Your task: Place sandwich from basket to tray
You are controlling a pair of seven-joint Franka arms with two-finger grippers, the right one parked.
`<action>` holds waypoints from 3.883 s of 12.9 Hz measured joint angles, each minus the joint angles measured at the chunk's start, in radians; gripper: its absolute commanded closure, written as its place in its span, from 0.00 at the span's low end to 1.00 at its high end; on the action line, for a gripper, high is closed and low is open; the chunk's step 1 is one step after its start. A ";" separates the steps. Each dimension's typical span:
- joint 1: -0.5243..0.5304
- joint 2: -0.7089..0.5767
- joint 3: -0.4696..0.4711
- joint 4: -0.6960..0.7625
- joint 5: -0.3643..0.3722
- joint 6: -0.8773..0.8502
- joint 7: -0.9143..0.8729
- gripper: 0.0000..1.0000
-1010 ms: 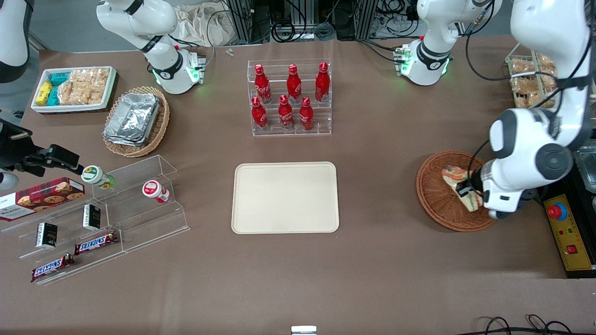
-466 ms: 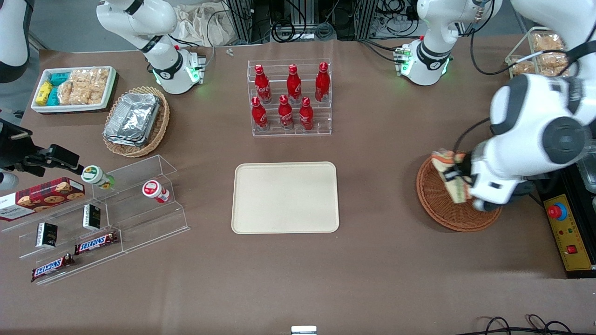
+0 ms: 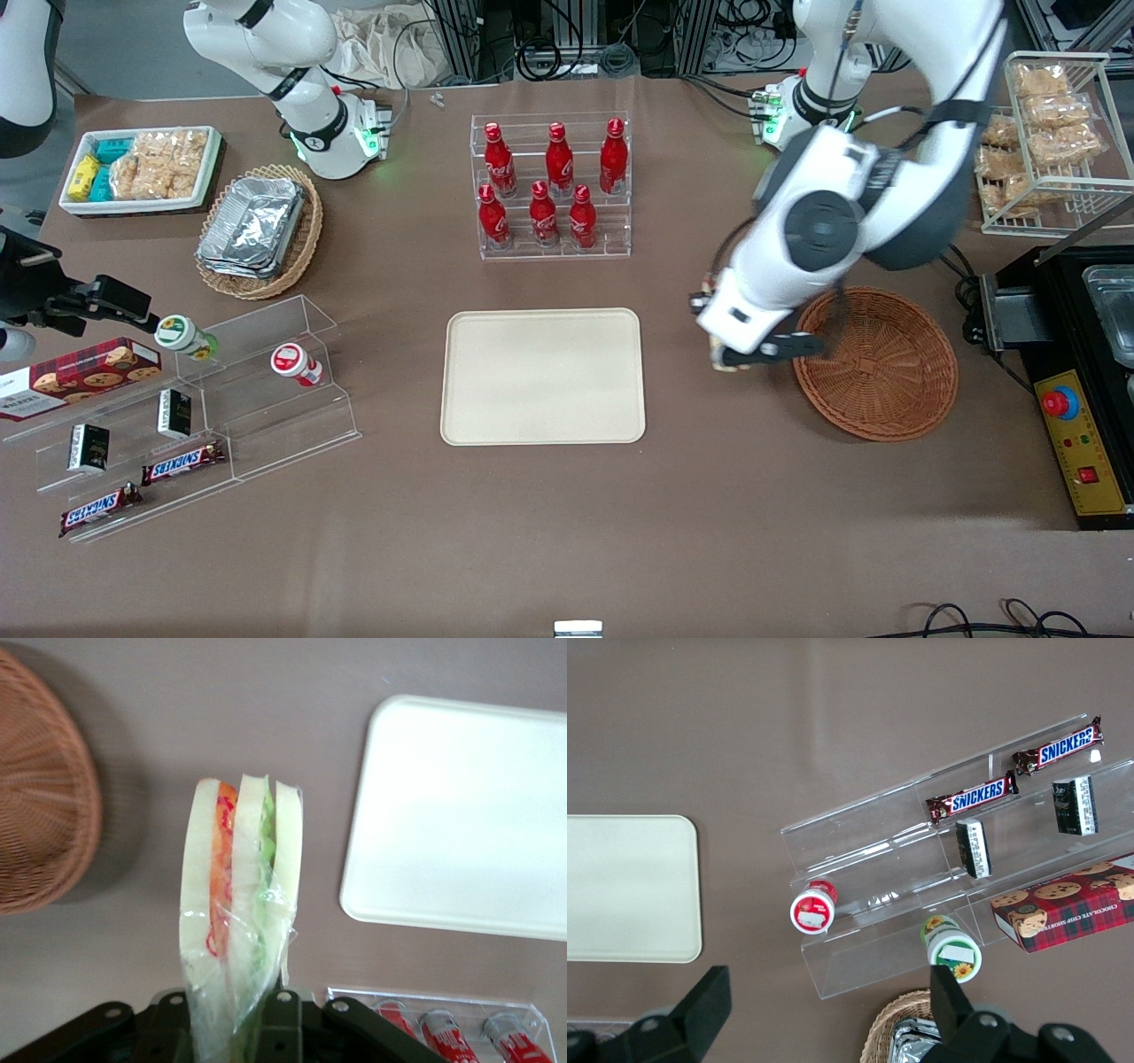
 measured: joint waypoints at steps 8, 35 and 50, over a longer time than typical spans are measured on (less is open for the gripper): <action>-0.162 0.290 0.000 0.044 0.082 0.334 0.002 0.71; 0.309 -0.074 0.024 0.127 0.101 -0.253 0.221 0.00; 0.348 -0.146 0.190 0.105 0.024 -0.256 0.603 0.00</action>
